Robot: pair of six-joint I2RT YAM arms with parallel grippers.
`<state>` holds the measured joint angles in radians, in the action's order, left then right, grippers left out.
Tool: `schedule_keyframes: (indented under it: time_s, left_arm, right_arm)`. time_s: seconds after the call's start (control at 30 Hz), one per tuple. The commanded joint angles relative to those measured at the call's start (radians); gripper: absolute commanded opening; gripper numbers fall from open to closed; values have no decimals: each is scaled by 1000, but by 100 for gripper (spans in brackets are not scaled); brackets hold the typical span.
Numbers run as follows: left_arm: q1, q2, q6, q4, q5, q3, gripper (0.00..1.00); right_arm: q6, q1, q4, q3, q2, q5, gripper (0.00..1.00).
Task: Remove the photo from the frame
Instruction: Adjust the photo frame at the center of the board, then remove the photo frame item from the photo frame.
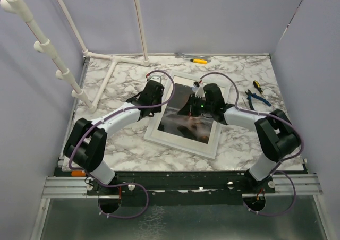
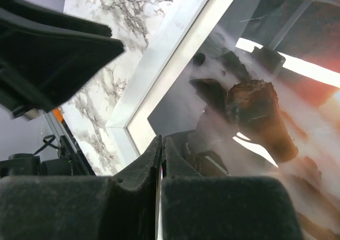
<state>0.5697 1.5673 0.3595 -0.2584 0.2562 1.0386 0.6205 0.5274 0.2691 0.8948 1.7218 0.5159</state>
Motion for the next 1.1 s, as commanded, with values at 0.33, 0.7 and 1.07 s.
schedule_keyframes:
  time_s: [0.33, 0.7, 1.07]
  left_arm:
    - [6, 103, -14, 53, 46, -31, 57]
    - [12, 232, -51, 113, 63, 1, 54]
    - [13, 277, -62, 112, 135, 27, 7]
  right_arm:
    - [-109, -59, -302, -175, -435, -335, 28]
    - [-95, -61, -286, -226, -494, -329, 35]
    - [-68, -61, -194, -242, -437, -259, 34]
